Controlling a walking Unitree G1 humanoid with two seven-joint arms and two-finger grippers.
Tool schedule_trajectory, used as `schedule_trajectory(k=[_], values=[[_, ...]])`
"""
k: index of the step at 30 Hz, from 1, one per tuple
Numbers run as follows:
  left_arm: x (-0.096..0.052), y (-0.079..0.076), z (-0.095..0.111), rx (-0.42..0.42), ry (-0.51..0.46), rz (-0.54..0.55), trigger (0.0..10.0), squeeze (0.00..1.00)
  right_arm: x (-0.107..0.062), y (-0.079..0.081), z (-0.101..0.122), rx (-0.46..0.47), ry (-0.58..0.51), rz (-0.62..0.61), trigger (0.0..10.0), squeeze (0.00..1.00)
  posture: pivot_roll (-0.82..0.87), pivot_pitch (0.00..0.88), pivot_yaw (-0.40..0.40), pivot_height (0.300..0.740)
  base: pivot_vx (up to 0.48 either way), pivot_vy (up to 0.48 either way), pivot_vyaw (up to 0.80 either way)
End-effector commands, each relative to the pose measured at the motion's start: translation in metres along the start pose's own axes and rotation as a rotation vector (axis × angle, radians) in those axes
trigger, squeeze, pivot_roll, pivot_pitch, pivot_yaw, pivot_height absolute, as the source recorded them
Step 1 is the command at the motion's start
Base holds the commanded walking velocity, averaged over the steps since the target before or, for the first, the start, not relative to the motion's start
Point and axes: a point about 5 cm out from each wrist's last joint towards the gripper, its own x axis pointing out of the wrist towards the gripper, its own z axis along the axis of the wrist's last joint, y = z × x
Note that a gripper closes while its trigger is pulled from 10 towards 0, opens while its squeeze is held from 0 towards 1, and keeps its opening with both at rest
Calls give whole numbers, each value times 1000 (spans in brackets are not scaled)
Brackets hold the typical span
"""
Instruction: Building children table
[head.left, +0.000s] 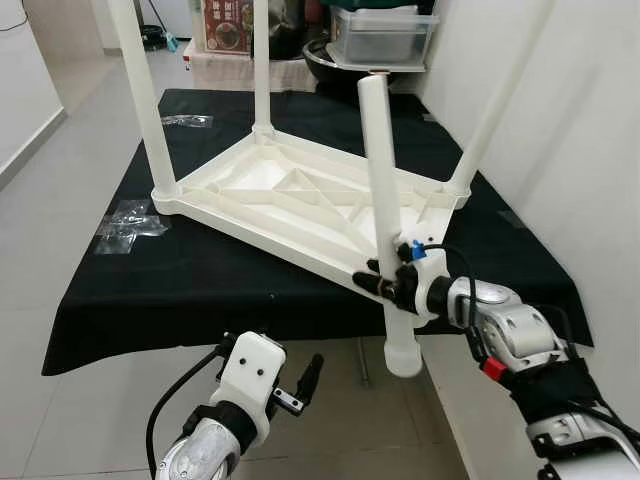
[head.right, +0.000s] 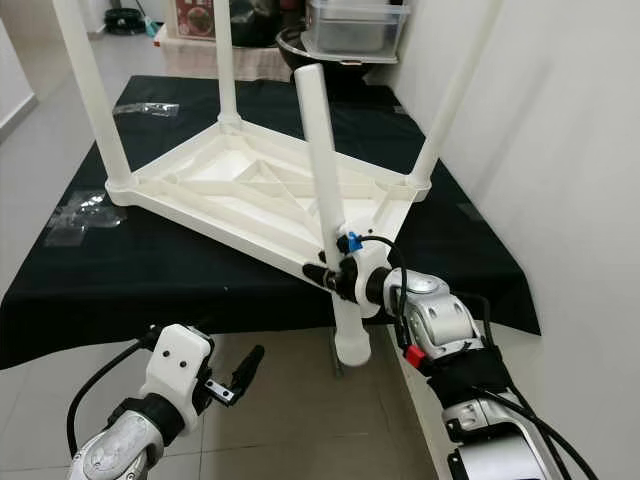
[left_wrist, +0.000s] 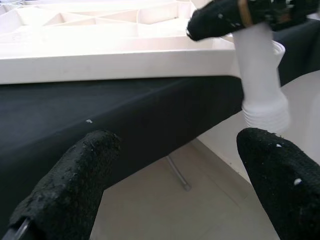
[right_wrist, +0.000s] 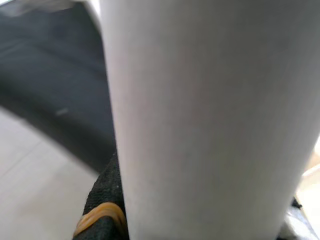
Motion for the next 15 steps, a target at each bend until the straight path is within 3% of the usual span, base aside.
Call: schedule_trajectory(k=[1,7,9,10,12,14,15], values=[[-2,-1,0,5,7,-8,10000,0,-4,-14,11,-4,-60,-95,10000,0,73,103,-113,740,0,0,0],[-1,-1,0,7,10,-12,10000,0,-2,-16,18,6,-108,-137,10000,0,70,99,-111,740,0,0,0],[1,0,1,13,8,-12,10000,0,-1,-6,38,120,-230,-81,10000,0,67,102,-110,740,0,0,0],[1,0,1,13,8,-12,10000,0,-1,-6,38,120,-230,-81,10000,0,67,102,-110,740,0,0,0],[2,2,2,20,-1,-3,10000,0,-6,13,67,230,-410,-3,10000,0,65,100,-108,740,0,0,0],[4,4,2,21,-3,8,10000,0,-13,31,87,229,-544,37,10000,0,65,91,-107,740,0,0,0],[4,4,2,21,-3,8,10000,0,-13,31,87,229,-544,37,10000,0,65,91,-107,740,0,0,0]])
